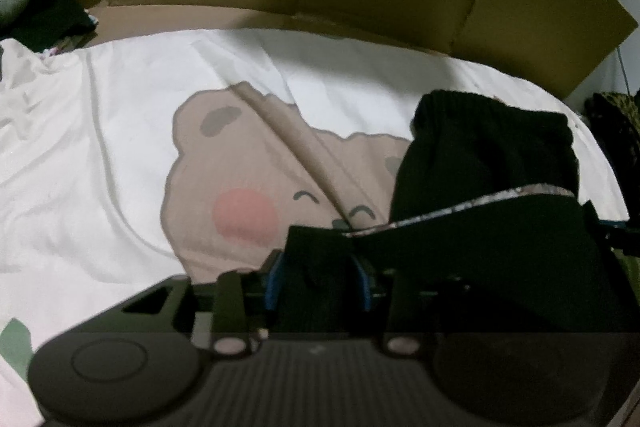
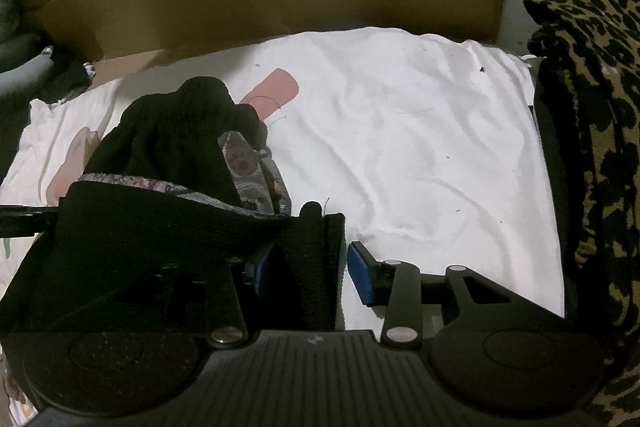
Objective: Fold clothes
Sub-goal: 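Hold the folded garment down with both tools beside the leopard pillow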
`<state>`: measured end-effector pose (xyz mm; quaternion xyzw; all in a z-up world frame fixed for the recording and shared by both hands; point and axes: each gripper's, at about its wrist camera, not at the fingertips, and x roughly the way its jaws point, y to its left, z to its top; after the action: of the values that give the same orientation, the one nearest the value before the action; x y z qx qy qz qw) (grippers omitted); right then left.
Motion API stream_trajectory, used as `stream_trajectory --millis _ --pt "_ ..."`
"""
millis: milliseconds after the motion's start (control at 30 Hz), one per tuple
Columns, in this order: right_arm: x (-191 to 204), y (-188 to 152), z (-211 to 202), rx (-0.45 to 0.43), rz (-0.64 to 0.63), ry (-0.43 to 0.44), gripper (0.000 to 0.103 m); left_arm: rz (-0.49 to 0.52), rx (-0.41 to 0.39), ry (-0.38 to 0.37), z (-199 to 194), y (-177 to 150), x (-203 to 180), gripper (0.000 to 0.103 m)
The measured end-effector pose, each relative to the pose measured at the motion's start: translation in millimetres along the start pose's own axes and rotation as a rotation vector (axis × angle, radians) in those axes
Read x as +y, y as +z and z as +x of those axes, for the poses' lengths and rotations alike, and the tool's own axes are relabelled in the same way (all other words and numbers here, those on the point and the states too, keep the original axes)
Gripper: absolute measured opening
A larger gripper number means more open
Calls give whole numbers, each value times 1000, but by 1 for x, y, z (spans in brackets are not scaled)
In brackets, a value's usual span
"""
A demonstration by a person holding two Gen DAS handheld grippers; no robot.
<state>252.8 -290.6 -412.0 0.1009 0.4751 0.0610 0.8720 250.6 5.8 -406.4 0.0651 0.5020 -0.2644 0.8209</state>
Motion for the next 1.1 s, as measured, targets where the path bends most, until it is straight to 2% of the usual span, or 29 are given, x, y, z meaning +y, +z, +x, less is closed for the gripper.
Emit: stream_trajectory --millis 67,133,233,267,300,467,733,800,833,967,1100 --pt "1 0 -1 -3 -7 4 46 5 0 2 0 0 -1 39" --pt "2 0 -2 -5 -13 8 40 15 -4 7 1 1 -3 41" --pt "3 0 -4 -9 -23 14 23 22 -12 12 3 4 -5 43" --pt "4 0 -4 -10 -26 16 12 12 -10 8 4 5 -4 43" --pt "4 0 -4 -11 -30 10 10 4 -8 4 4 6 -3 43" --pt "-3 -2 -8 -17 6 18 9 7 -18 -15 3 3 1 44" --pt "-5 -3 -15 -41 23 17 9 37 -31 10 6 4 -5 47" --pt "-7 -4 -16 -48 29 18 9 4 -27 -5 6 6 0 46" --pt "-7 -4 -17 -51 32 19 9 -13 -26 -13 6 7 2 44" --pt "-9 -4 -21 -64 43 22 9 -48 -37 -46 2 4 9 22" --pt "-10 -4 -25 -77 49 26 9 -63 -54 -57 -4 1 10 18"
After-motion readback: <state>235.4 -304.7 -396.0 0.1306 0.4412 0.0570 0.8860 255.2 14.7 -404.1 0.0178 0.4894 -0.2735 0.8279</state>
